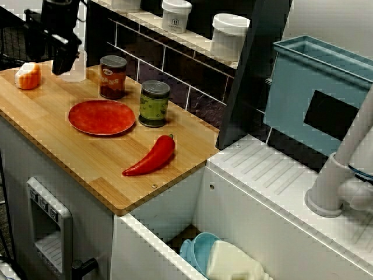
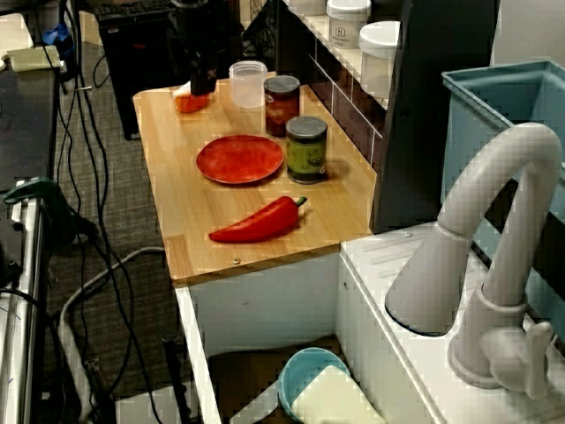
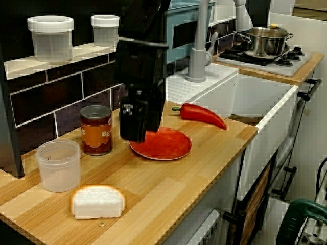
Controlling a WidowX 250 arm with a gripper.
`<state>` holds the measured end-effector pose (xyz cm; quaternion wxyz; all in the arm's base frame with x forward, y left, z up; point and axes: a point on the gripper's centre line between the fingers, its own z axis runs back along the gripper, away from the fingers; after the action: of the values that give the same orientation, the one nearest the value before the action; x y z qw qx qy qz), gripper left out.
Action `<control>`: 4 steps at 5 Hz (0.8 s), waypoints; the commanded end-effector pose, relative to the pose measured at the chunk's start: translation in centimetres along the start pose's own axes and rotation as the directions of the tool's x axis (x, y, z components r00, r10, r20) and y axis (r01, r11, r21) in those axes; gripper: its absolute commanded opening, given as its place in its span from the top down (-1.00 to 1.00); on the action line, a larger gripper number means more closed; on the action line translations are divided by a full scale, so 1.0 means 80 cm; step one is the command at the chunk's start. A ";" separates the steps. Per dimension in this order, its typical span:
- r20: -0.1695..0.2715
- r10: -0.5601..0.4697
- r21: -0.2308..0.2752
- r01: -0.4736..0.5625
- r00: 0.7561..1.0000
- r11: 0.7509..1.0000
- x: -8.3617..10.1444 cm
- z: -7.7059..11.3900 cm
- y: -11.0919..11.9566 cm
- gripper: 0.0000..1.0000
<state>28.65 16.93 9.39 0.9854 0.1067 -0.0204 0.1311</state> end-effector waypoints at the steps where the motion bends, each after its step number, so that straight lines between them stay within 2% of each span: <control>1: 0.066 0.013 -0.140 -0.004 0.998 0.990 -0.018 0.067 -0.038 -1.00; 2: 0.070 0.007 -0.131 0.002 0.998 0.991 -0.029 0.077 -0.062 -1.00; 4: 0.083 0.010 -0.169 0.004 0.996 0.986 -0.051 0.093 -0.110 -1.00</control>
<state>27.00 5.25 12.80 0.9906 0.0223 -0.0468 0.1265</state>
